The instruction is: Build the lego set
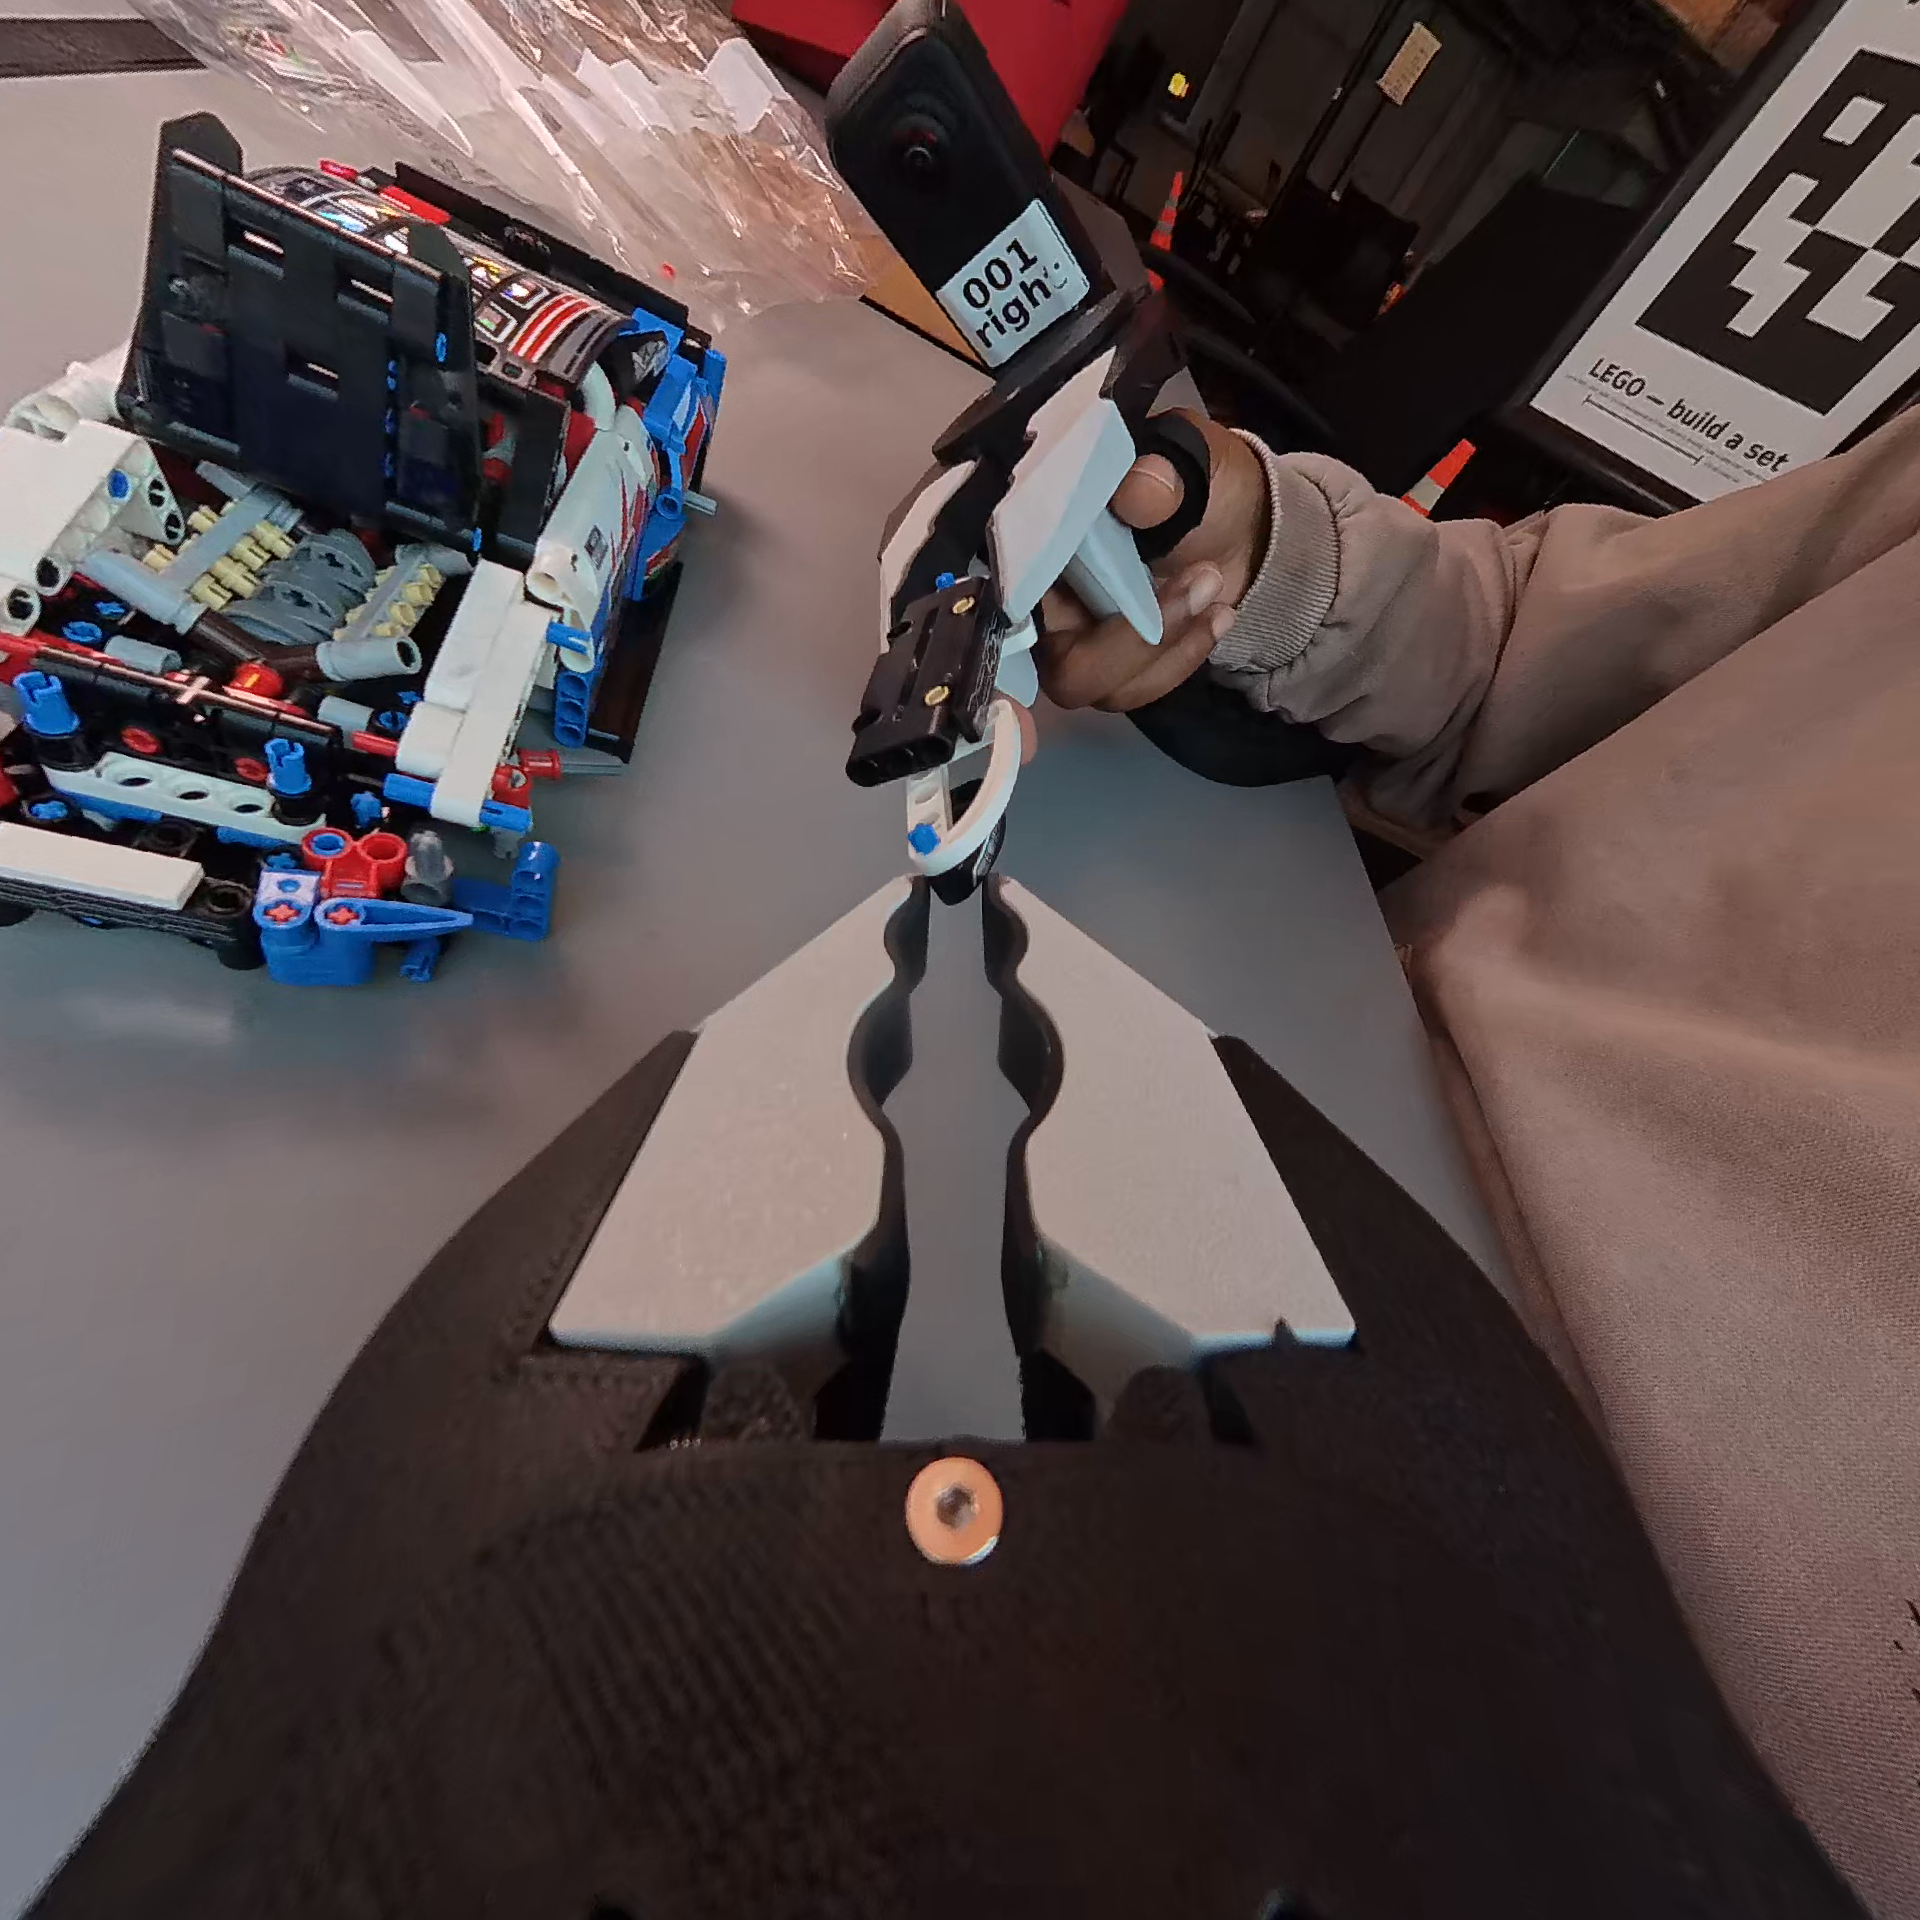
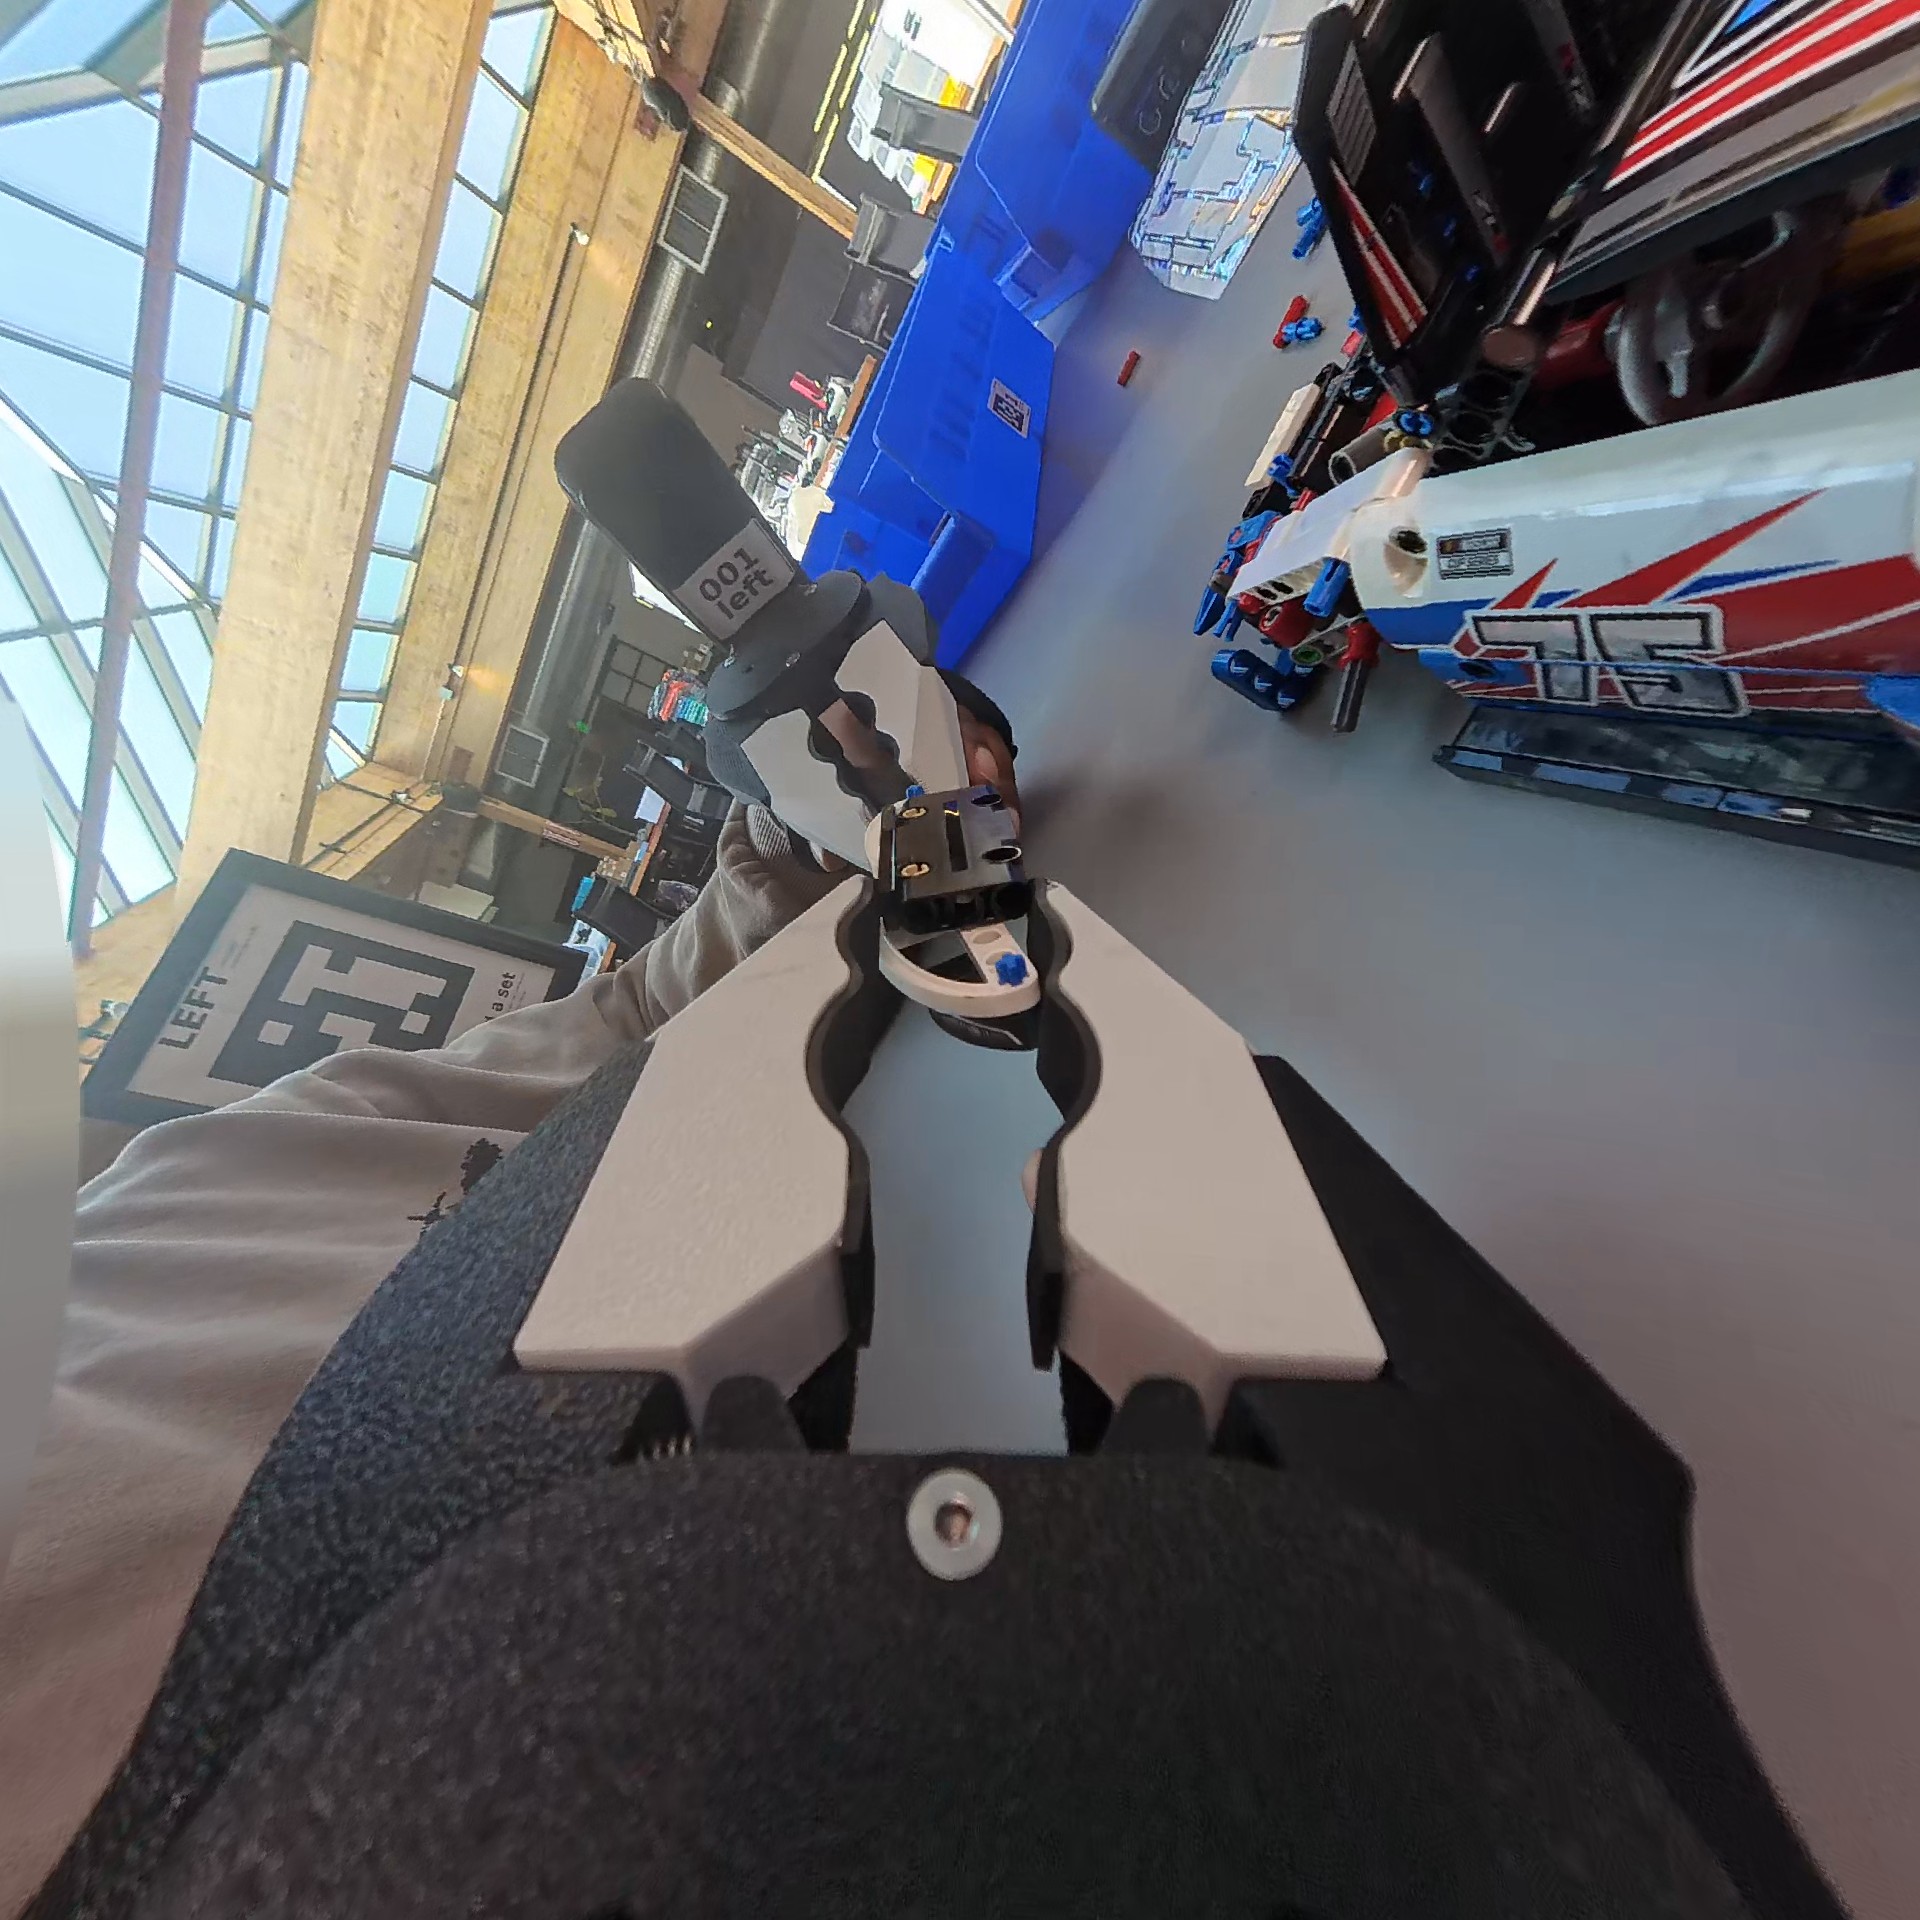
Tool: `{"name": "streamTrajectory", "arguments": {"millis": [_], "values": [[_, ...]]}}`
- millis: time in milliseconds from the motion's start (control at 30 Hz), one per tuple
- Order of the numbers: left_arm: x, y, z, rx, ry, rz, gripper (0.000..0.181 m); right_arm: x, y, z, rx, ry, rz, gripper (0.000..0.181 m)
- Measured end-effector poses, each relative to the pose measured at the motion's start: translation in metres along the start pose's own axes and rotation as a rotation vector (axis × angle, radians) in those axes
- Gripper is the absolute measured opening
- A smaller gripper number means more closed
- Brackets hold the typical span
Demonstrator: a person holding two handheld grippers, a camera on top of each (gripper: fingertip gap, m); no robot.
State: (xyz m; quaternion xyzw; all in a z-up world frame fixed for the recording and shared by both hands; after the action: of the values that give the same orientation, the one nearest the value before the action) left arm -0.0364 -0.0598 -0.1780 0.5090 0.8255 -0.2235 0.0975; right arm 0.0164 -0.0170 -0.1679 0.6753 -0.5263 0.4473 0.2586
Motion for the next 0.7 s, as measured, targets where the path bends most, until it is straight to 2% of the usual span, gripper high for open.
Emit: {"name": "streamTrajectory", "arguments": {"millis": [300,567,700], "values": [[0.0016,0.0034,0.0061,0.038,0.040,-0.030,0.018,-0.0012,0.0002,0.0008,0.001,0.018,0.003,0.025],[0.0060,0.0031,0.0090,0.070,0.104,-0.088,0.020,-0.0019,0.0005,0.0028,0.011,0.006,0.011,0.025],[0.0060,0.0026,0.0061,0.059,0.139,-0.109,0.028,-0.0023,0.0019,0.0058,0.026,-0.009,0.021,0.025]]}}
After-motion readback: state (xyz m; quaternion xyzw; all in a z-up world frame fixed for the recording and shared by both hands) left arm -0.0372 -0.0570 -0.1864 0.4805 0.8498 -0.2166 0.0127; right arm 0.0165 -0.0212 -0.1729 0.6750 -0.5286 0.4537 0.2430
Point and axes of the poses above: each gripper's, where its closed fingertips meet, y out along the fingers, z out of its underside, x = y × z across the jaws, the point moved 1 cm from there along -y, back along the fingers, and after that the axes turned 2 degrees about y, right-handed, at the moved point
